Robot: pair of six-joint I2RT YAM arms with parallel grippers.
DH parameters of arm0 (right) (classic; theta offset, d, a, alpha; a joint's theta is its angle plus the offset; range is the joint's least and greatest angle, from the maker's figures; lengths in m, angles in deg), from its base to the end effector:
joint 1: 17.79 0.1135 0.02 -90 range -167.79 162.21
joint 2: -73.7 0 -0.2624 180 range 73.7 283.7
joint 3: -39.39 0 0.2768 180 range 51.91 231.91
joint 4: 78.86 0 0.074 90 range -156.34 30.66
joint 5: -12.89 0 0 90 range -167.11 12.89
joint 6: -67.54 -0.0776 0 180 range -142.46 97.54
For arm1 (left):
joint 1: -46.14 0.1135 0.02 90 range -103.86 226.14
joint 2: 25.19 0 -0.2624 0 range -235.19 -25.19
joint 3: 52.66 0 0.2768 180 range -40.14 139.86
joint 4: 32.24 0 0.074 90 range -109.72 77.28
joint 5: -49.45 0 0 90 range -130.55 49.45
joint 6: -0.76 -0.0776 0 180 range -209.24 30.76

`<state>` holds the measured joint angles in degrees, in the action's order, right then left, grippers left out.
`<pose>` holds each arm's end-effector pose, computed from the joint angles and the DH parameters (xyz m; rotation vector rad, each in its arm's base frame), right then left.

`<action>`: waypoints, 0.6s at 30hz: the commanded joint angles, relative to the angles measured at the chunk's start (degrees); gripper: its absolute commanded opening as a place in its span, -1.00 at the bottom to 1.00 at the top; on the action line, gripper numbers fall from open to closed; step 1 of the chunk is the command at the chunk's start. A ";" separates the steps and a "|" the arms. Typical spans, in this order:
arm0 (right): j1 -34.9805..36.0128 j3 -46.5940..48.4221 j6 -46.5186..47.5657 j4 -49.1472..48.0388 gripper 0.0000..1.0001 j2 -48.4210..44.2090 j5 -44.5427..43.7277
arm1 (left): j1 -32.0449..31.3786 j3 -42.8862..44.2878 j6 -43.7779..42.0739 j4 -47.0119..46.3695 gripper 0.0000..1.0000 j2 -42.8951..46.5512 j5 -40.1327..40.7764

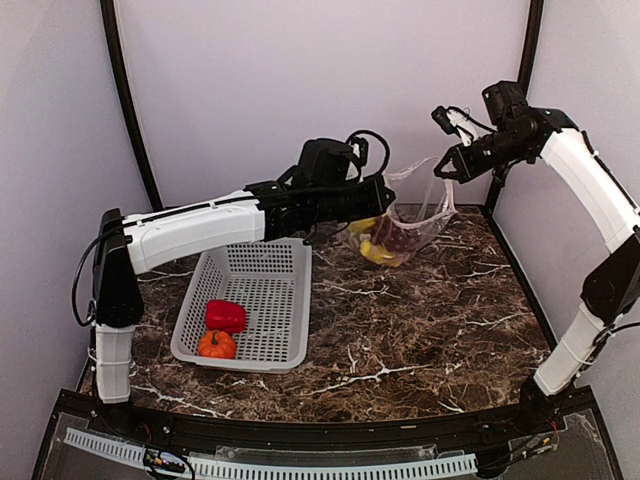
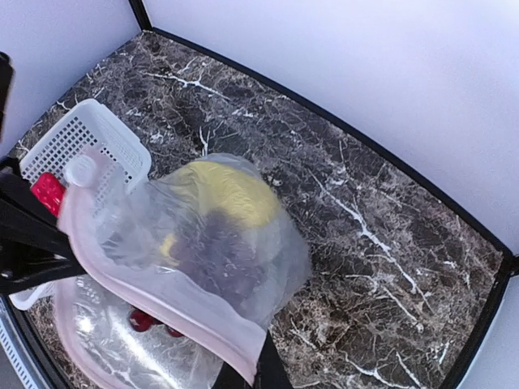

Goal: Place the food in the zip-top bag and seal the zipper
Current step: Adjust the zipper food storage bag at the center of the board.

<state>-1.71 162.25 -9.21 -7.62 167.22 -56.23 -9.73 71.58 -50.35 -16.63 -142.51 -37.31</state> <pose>0.3637 0.1336 0.4132 -0.7571 2.1540 0.4442 0.3206 -0.4652 0.3571 0.2311 1.8556 -1.1455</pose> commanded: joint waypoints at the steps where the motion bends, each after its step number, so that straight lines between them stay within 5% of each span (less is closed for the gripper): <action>1: 0.00 1.08 -0.09 0.64 -1.00 -0.03 0.88 | 1.10 -0.21 -0.92 0.45 -0.98 -3.10 -2.23; 8: 0.04 -0.41 -1.21 -1.19 -1.00 -0.44 2.35 | 1.93 2.70 -6.44 0.82 -0.98 -3.72 -0.77; 10: 0.05 -4.20 -1.29 -2.89 -1.00 -1.37 4.24 | 2.30 1.64 -7.50 -0.64 -0.82 -3.71 -4.22; 12: 0.07 -8.19 -1.47 -4.87 -1.00 -2.53 7.38 | 2.61 0.30 -8.27 -1.92 -0.32 -3.37 -9.00; 13: 0.02 -9.96 -1.32 -5.71 -1.00 -3.09 9.59 | 2.68 -0.29 -8.54 -2.07 -0.22 -2.66 -9.99; 14: 0.01 -11.86 -1.02 -6.62 -1.00 -3.95 11.57 | 2.69 -2.06 -9.51 -2.35 0.14 -2.04 -11.35; 18: -0.05 -18.90 -1.36 -11.42 -1.00 -7.08 16.34 | 2.73 -13.17 -12.55 -2.84 0.89 5.34 -9.08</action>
<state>-1.78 147.85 -9.95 -11.27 164.77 -47.79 -7.09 67.76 -58.81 -18.70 -146.64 -45.33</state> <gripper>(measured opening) 0.004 0.766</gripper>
